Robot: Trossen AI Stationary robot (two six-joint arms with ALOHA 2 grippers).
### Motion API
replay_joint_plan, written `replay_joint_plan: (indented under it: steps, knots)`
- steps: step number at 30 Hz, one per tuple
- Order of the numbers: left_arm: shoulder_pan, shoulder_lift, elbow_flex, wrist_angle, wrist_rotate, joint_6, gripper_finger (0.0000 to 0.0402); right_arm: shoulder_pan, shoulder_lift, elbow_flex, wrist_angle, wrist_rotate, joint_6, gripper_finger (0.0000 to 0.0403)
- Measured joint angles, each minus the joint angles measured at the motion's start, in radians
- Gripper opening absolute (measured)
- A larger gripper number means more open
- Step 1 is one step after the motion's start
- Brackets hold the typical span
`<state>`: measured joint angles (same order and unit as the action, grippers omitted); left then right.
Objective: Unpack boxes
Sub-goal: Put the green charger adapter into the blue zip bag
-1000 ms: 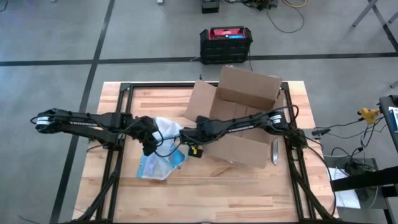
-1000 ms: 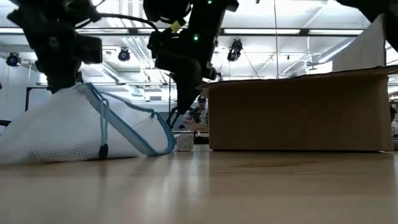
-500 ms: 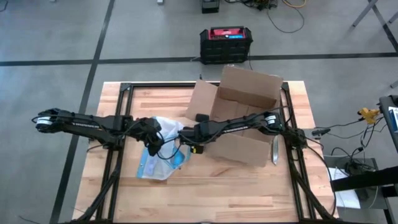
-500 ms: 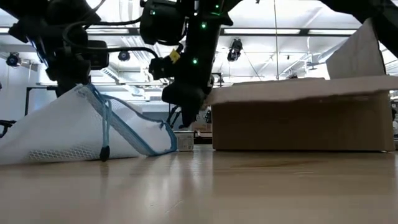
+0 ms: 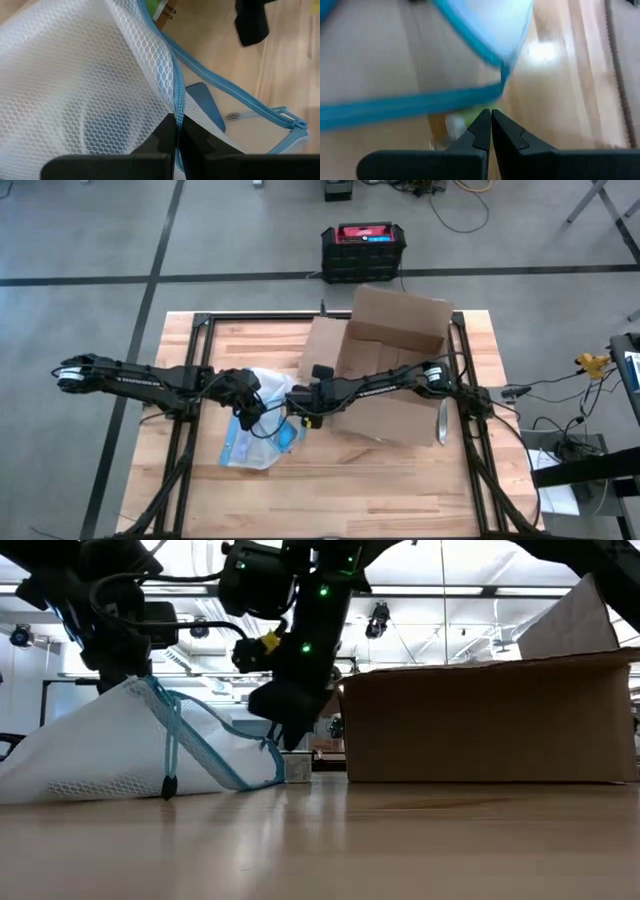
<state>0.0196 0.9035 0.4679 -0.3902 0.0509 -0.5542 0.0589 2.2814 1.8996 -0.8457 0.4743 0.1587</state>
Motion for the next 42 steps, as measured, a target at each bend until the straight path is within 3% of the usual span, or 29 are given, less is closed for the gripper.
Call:
replay_joint_plan:
  steps: [5, 10, 17, 20, 26, 29, 33, 38, 42]
  knots:
    - [0.000, 0.000, 0.000, 0.002, 0.000, 0.022, 0.0000, 0.000, 0.010, 0.000, -0.043, -0.004, 0.025, 0.0000]
    - [0.000, 0.004, 0.000, 0.002, 0.000, 0.022, 0.0000, 0.018, 0.000, 0.000, -0.090, -0.077, 0.071, 0.0000]
    - [-0.002, 0.011, 0.000, 0.000, 0.002, 0.023, 0.0000, 0.079, -0.046, 0.091, -0.252, -0.336, 0.175, 0.0000]
    - [-0.002, 0.011, 0.000, 0.001, 0.003, 0.042, 0.0000, 0.111, -0.087, 0.120, -0.255, -0.349, 0.182, 0.0000]
    - [-0.002, 0.011, 0.000, 0.000, 0.018, 0.065, 0.0000, 0.118, -0.097, 0.119, -0.290, -0.366, -0.041, 0.0005]
    - [-0.004, 0.011, 0.000, 0.001, 0.035, 0.071, 0.0000, 0.115, -0.095, 0.116, -0.310, -0.408, -0.231, 0.0031]
    - [-0.006, 0.011, 0.000, 0.001, 0.045, 0.068, 0.0000, 0.112, -0.073, 0.107, -0.351, -0.404, -0.433, 0.0099]
    - [-0.006, 0.011, 0.000, 0.002, 0.045, 0.060, 0.0000, 0.094, -0.069, 0.093, -0.294, -0.411, -0.568, 0.0192]
    - [-0.006, 0.011, 0.000, 0.012, 0.045, 0.035, 0.0000, 0.064, -0.051, 0.059, -0.289, -0.482, -0.621, 0.0243]
